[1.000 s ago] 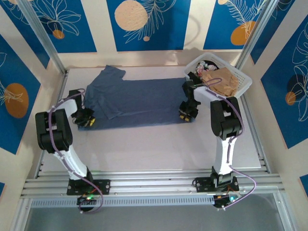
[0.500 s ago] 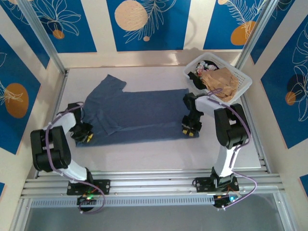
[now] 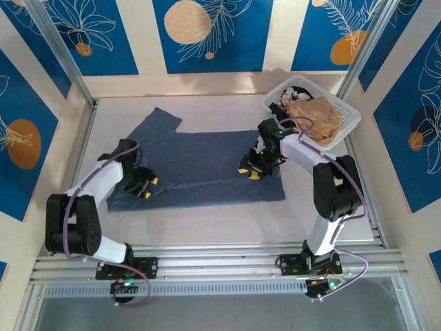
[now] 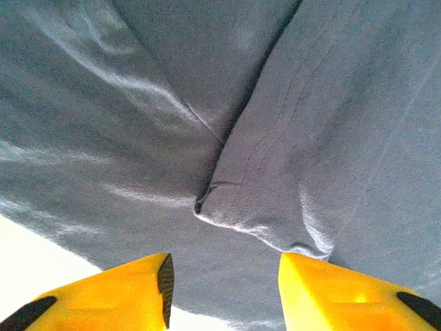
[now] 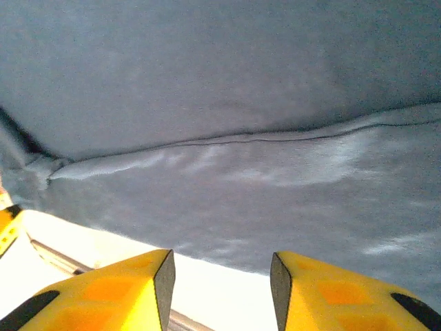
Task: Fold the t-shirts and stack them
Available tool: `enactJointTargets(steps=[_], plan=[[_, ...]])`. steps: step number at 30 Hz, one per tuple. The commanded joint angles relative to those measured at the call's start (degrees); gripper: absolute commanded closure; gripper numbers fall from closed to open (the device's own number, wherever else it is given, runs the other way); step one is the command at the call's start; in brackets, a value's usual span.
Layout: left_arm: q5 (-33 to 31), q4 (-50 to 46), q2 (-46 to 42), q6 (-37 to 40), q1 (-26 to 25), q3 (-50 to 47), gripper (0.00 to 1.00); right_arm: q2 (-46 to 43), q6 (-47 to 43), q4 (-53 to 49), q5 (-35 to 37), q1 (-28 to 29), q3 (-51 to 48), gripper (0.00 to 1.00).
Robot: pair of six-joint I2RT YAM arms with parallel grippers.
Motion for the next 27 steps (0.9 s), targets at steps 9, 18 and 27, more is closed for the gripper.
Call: enactJointTargets(steps=[9, 18, 27], plan=[[-0.32, 0.39, 7.68, -4.51, -2.2, 1.25, 0.51, -1.27, -1.44, -0.81, -2.12, 0.64, 0.27, 0.56], [-2.23, 4.34, 9.47, -7.24, -4.04, 3.28, 0.65, -2.85, -0.6, -0.25, -2.03, 0.38, -2.27, 0.56], [-4.93, 1.91, 10.44, -6.03, -5.32, 8.0, 1.0, -2.81, 0.14, 0.04, -1.6, 0.47, -2.44, 0.57]])
